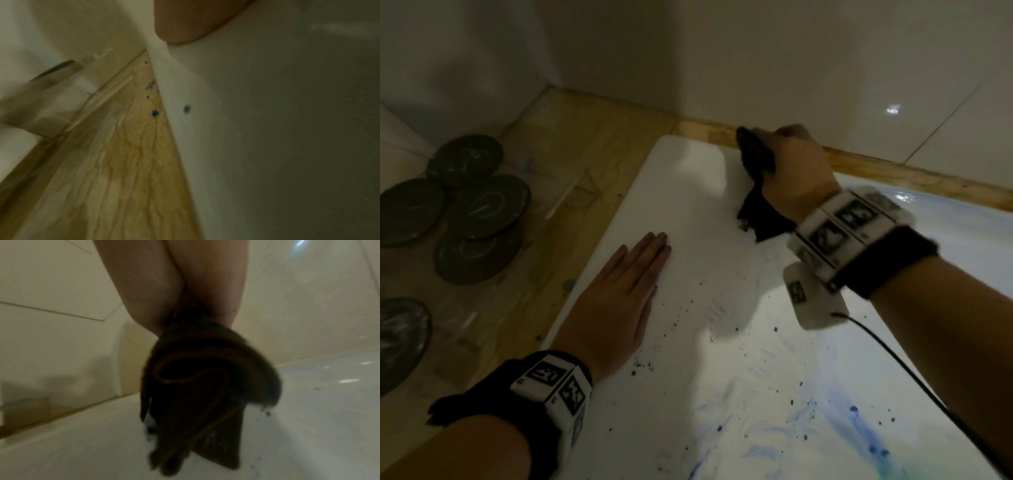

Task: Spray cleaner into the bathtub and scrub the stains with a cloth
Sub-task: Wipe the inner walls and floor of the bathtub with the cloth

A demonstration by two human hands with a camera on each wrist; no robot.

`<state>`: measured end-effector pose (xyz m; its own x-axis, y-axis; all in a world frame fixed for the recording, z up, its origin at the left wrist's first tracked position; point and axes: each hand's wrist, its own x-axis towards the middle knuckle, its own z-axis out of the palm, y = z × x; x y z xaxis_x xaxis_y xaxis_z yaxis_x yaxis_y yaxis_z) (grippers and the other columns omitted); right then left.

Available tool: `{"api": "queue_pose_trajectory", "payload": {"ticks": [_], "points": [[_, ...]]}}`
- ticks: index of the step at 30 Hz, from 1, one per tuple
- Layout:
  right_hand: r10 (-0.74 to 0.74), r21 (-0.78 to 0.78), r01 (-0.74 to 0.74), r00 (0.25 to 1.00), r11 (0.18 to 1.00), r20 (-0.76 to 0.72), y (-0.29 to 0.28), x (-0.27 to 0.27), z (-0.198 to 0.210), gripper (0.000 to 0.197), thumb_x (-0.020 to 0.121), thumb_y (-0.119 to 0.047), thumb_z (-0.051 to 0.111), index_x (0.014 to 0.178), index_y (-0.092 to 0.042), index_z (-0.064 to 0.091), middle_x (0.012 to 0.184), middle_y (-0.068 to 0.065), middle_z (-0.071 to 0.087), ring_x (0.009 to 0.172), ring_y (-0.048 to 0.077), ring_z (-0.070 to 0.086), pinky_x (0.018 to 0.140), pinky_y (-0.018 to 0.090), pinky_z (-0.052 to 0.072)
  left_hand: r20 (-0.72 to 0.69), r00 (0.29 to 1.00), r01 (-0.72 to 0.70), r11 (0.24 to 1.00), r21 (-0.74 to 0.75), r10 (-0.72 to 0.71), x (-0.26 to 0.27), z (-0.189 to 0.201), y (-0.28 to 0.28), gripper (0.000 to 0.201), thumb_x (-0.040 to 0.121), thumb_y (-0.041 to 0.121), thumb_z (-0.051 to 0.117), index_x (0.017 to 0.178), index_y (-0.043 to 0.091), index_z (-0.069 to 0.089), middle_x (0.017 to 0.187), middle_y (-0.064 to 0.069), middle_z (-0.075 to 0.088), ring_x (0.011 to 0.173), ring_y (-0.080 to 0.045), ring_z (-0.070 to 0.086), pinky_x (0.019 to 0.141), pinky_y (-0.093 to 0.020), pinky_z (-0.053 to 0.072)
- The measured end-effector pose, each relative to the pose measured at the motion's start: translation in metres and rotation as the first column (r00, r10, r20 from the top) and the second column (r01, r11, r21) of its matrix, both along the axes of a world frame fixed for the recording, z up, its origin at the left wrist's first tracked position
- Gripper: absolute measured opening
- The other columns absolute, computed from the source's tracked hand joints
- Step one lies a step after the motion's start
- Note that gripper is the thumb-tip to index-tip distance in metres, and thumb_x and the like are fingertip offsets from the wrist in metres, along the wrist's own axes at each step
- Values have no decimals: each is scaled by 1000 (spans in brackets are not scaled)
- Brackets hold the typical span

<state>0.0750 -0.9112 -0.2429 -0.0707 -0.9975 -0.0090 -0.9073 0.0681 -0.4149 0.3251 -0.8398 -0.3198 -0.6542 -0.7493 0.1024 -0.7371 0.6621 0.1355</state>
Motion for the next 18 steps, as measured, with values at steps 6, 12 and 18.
{"api": "queue_pose_trajectory", "payload": {"ticks": [6,12,18], "points": [[136,216,-108,984,970,-118,-33,40,-19,48,94,-37,46,135,-13,41,134,12,39,123,32,39,103,39,37,8,1000,1,1000,8,-1,0,1,0,51,98,22,22,145,5,26,153,-7,22,140,-15,19,117,-27,10],[278,-222,-274,961,936,-12,68,50,-57,46,76,4,62,119,-12,63,125,17,53,112,40,49,89,44,50,-29,999,18,1000,-6,-18,0,-2,-1,50,97,19,25,144,3,28,152,-9,26,139,-18,24,115,-32,16],[-218,-319,358,890,878,400,80,34,-87,32,89,-8,54,121,-6,59,125,8,49,113,20,48,95,10,32,-39,999,27,1000,-7,-28,0,-4,-3,49,98,18,22,143,1,30,151,-10,27,140,-20,25,115,-35,19]]}}
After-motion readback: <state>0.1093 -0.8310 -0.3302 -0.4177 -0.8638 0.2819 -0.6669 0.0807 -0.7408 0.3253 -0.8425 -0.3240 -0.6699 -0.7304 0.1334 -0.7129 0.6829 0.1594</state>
